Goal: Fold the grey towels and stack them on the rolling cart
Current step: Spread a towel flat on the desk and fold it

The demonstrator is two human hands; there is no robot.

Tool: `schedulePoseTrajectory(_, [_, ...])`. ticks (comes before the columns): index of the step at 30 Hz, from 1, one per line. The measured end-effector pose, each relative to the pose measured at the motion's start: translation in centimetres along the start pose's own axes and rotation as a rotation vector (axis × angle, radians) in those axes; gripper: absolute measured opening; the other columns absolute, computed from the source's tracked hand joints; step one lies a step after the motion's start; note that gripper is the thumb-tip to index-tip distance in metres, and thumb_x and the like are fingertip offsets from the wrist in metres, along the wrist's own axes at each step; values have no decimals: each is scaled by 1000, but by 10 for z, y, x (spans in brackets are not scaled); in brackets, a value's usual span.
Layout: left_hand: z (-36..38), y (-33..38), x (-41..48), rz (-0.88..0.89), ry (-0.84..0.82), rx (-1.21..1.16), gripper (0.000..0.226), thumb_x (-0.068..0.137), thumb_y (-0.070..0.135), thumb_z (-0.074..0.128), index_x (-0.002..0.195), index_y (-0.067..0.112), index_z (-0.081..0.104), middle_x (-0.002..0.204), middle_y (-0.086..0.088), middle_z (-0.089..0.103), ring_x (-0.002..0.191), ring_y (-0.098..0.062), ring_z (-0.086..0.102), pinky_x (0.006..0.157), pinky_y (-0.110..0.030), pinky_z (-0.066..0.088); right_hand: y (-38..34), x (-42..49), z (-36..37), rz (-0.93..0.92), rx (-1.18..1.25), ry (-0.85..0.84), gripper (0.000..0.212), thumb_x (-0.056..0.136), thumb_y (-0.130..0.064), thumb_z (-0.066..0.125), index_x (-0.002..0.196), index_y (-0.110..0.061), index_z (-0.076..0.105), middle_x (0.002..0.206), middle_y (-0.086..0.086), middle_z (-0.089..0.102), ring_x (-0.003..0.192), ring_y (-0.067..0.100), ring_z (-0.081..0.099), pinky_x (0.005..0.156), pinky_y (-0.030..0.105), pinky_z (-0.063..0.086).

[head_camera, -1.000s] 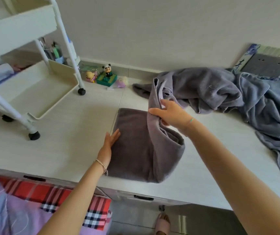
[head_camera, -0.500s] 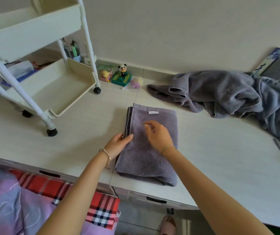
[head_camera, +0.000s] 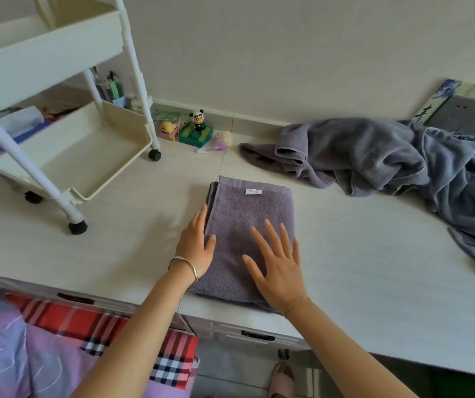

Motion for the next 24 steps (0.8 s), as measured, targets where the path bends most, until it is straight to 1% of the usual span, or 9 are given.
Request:
schedulePoseTrajectory(2, [4,10,-5,173,-21,238,63,91,47,20,150,25,10,158,-3,11,145,-25,14,116,-41,15,1,-21,12,-11,-41,-20,65,91,-68,16,146,-36,28,155,-8,18,145,24,12,116,41,1])
schedulePoseTrajectory(4, [20,8,-13,228,-122,395,73,80,58,-7,148,35,6,158,8,3,147,-19,0,117,-42,3,7,-31,22,3,-68,-53,65,91,-68,20,146,-35,29,155,-7,23,144,24,15,114,44,9])
schedulePoseTrajectory(7, [41,-4,-24,241,-138,471,71,83,63,-20,144,36,6,156,8,10,146,-21,6,117,-44,8,8,-30,22,17,-5,-40,71,88,-72,19,147,-34,25,156,-9,18,146,18,6,116,40,5])
schedulePoseTrajectory(10, [41,-9,-24,205,-153,459,67,85,59,-19,144,36,5,157,7,12,146,-22,7,114,-39,4,7,-27,12,195,398,20,76,86,-66,38,148,-26,21,157,-9,10,146,10,3,118,29,5])
schedulePoseTrajectory(13, [42,-7,-24,205,-128,472,76,73,63,-33,141,39,-9,157,10,-2,146,-17,-7,115,-35,-4,12,-19,-7,650,1026,50,74,89,-41,57,147,-17,18,150,-1,28,136,15,31,112,27,25])
schedulePoseTrajectory(15, [42,-6,-25,191,-149,477,80,67,65,-37,140,39,-14,157,11,-6,146,-16,-10,117,-36,-2,21,-9,-12,822,1168,-17,70,89,-33,62,144,-11,25,133,0,42,118,17,46,101,26,34])
schedulePoseTrajectory(19, [35,1,-26,116,-238,397,82,69,74,-24,143,41,-10,157,10,-11,145,-13,-14,120,-38,1,27,2,-17,824,1199,-254,67,70,-31,81,125,-10,50,120,6,62,104,21,60,89,34,50])
schedulePoseTrajectory(22, [20,15,-22,10,-355,377,62,91,64,14,146,43,-2,157,8,-17,145,-15,-12,119,-41,2,19,11,-46,642,1081,-291,59,69,-30,82,119,-18,54,112,1,64,100,17,62,80,29,52])
schedulePoseTrajectory(24, [-3,33,-15,-13,-288,254,69,89,68,23,148,39,-1,158,5,-13,146,-17,-7,119,-43,6,12,21,-80,476,990,-265,53,69,-29,83,116,-23,58,108,-4,66,99,14,63,81,27,53])
Point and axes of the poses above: each hand's wrist, its own x-axis towards the middle knuckle, its own z-axis out of the palm, y = z × x, the point moved 1 cm from there along x, towards the middle knuckle
